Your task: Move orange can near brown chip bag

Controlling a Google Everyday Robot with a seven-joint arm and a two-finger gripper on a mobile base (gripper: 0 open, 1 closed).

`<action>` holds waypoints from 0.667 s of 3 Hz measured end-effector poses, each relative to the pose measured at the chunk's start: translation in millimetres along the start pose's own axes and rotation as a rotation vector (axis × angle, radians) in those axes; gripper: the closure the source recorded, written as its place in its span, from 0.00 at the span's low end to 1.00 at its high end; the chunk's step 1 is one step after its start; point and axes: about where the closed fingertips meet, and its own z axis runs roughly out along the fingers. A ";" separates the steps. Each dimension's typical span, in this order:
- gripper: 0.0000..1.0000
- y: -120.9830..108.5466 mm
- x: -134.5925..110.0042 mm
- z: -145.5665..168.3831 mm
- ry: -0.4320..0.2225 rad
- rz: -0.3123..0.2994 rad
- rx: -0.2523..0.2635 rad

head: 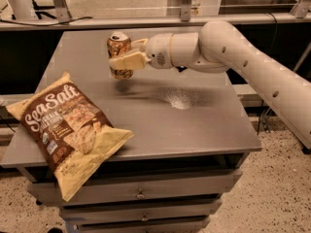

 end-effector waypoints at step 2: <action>1.00 18.1 8.4 11.8 -0.002 0.060 -0.095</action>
Offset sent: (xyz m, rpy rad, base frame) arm -0.0386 0.0186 -0.0224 0.0416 0.1442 0.1392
